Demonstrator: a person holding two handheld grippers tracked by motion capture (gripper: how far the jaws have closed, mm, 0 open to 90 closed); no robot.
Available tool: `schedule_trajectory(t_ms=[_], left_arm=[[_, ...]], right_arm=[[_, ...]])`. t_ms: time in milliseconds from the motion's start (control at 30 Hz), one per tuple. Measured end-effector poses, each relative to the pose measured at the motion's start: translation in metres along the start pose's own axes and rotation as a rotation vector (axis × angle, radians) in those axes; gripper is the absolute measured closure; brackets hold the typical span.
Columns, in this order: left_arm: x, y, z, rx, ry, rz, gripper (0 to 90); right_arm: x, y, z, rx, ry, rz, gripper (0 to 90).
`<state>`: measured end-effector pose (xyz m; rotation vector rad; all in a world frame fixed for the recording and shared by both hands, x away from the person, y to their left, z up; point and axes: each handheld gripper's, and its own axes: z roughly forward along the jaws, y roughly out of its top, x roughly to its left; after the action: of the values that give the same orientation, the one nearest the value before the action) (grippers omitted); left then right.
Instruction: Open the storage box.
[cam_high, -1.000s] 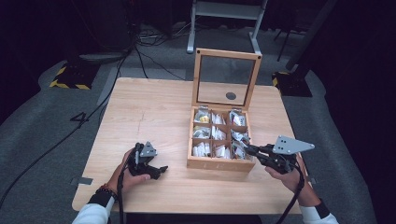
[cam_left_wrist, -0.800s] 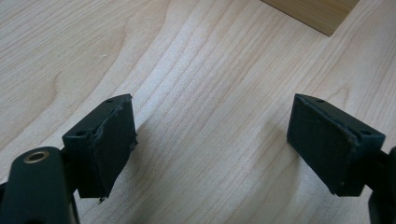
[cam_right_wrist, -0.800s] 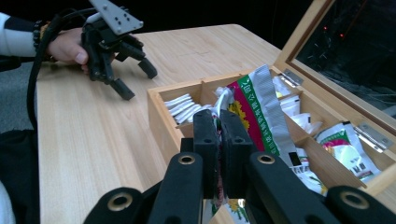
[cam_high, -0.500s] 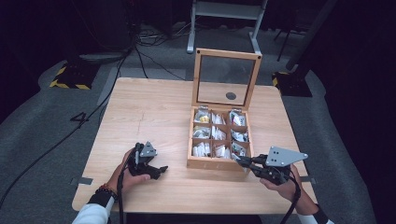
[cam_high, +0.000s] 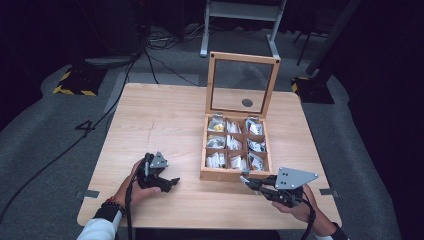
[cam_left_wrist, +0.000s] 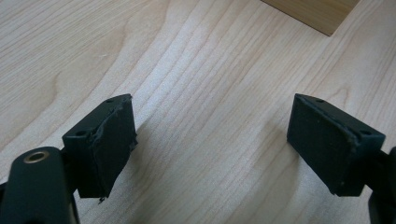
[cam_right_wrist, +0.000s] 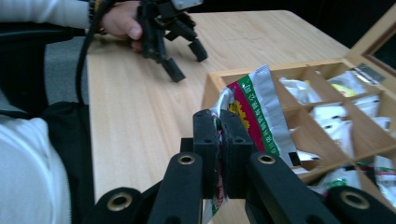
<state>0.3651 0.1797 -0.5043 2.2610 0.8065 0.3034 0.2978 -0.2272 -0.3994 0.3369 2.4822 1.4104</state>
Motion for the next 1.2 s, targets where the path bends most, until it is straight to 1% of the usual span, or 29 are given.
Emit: schedule_trajectory(t_ms=[133,167,200,233,267,333,367,400,433,467,500,533,567,633,767,867,900,933,967,1200], left_arm=[[0.0,0.0,0.0,0.0,0.0,0.0,15.9],[0.0,0.0,0.0,0.0,0.0,0.0,15.8],[0.0,0.0,0.0,0.0,0.0,0.0,15.8],[0.0,0.0,0.0,0.0,0.0,0.0,15.9],[0.0,0.0,0.0,0.0,0.0,0.0,15.9],[0.0,0.0,0.0,0.0,0.0,0.0,15.8],[0.0,0.0,0.0,0.0,0.0,0.0,15.9],[0.0,0.0,0.0,0.0,0.0,0.0,15.9],[0.0,0.0,0.0,0.0,0.001,0.0,15.8],[0.0,0.0,0.0,0.0,0.001,0.0,15.8],[0.0,0.0,0.0,0.0,0.001,0.0,15.8],[0.0,0.0,0.0,0.0,0.001,0.0,15.8],[0.0,0.0,0.0,0.0,0.0,0.0,15.9],[0.0,0.0,0.0,0.0,0.0,0.0,15.9],[0.0,0.0,0.0,0.0,0.0,0.0,15.9],[0.0,0.0,0.0,0.0,0.0,0.0,15.8],[0.0,0.0,0.0,0.0,0.0,0.0,15.9],[0.0,0.0,0.0,0.0,0.0,0.0,15.9],[0.0,0.0,0.0,0.0,0.0,0.0,15.8],[0.0,0.0,0.0,0.0,0.0,0.0,15.8]], right_arm=[[0.007,-0.004,0.007,0.028,0.024,-0.016,86.9],[0.01,-0.006,0.011,0.045,0.032,-0.02,86.8],[0.01,-0.006,0.011,0.045,0.032,-0.02,86.8],[0.012,-0.009,0.015,0.053,0.049,-0.016,86.8],[0.013,-0.01,0.017,0.063,0.051,-0.02,86.8],[0.013,-0.011,0.02,0.072,0.056,-0.022,86.7],[0.014,-0.014,0.025,0.086,0.069,-0.016,86.7],[0.014,-0.014,0.025,0.086,0.069,-0.016,86.7],[0.015,-0.017,0.03,0.104,0.076,-0.012,86.7],[0.015,-0.017,0.03,0.104,0.076,-0.012,86.7],[0.016,-0.02,0.036,0.128,0.082,-0.021,86.6],[0.016,-0.02,0.036,0.128,0.082,-0.021,86.6],[0.015,-0.022,0.039,0.141,0.092,-0.019,86.5],[0.014,-0.024,0.04,0.146,0.089,-0.014,86.5],[0.012,-0.031,0.048,0.186,0.089,-0.016,86.5],[0.012,-0.033,0.051,0.195,0.087,-0.017,86.4],[0.011,-0.034,0.053,0.207,0.081,-0.017,86.4],[0.011,-0.034,0.053,0.207,0.081,-0.017,86.4],[0.01,-0.036,0.054,0.222,0.074,-0.018,86.3],[0.006,-0.041,0.057,0.244,0.068,-0.007,86.0]])
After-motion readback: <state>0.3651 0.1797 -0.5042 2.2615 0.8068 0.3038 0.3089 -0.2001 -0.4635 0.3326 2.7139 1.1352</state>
